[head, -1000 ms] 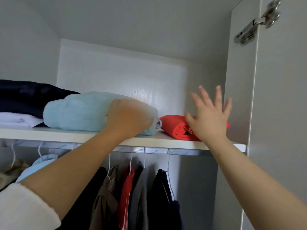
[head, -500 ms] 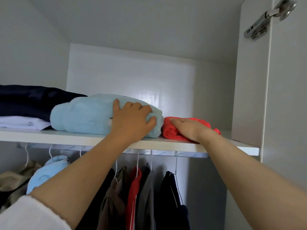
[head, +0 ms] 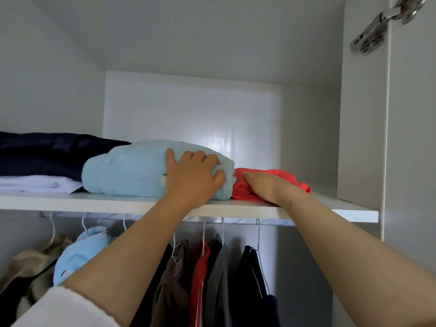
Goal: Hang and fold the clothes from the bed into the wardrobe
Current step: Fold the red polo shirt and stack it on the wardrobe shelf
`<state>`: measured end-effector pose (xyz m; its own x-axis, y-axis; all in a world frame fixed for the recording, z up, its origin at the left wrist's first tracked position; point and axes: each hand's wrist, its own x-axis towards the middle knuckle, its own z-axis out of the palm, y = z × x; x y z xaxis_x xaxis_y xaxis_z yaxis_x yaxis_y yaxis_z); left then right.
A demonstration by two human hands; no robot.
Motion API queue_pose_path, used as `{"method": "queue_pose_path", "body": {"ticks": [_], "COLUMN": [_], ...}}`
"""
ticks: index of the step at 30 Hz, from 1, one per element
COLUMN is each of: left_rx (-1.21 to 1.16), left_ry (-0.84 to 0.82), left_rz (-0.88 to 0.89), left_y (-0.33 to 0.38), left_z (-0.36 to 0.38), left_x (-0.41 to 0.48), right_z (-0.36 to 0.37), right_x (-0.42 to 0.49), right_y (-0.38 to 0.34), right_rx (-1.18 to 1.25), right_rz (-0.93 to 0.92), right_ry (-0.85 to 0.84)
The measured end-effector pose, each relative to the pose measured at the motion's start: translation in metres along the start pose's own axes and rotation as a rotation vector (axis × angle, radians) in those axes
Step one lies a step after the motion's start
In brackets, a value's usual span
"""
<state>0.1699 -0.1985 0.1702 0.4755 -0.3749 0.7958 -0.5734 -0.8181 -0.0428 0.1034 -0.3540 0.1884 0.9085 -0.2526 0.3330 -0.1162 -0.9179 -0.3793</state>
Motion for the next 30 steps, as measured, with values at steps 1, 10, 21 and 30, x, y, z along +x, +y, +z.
{"method": "queue_pose_path", "body": {"ticks": [1, 10, 21, 30], "left_rx": [-0.012, -0.097, -0.469, -0.773], "left_ry": [0.002, 0.017, -0.029, -0.207], "left_rz": [0.001, 0.014, -0.136, -0.167], "left_y": [0.0, -0.003, -0.034, -0.088], "left_z": [-0.001, -0.003, -0.072, -0.142], "left_x": [0.0, -0.038, -0.126, -0.222], "right_z": [0.0, 0.018, 0.046, 0.082], "right_x": [0.0, -0.031, -0.136, -0.246], "right_y": [0.001, -0.008, -0.066, -0.154], "right_rx": [-0.001, -0.136, 0.2, 0.288], "right_rz": [-0.011, -0.007, -0.091, -0.051], "right_ry": [0.016, 0.183, 0.203, 0.233]}}
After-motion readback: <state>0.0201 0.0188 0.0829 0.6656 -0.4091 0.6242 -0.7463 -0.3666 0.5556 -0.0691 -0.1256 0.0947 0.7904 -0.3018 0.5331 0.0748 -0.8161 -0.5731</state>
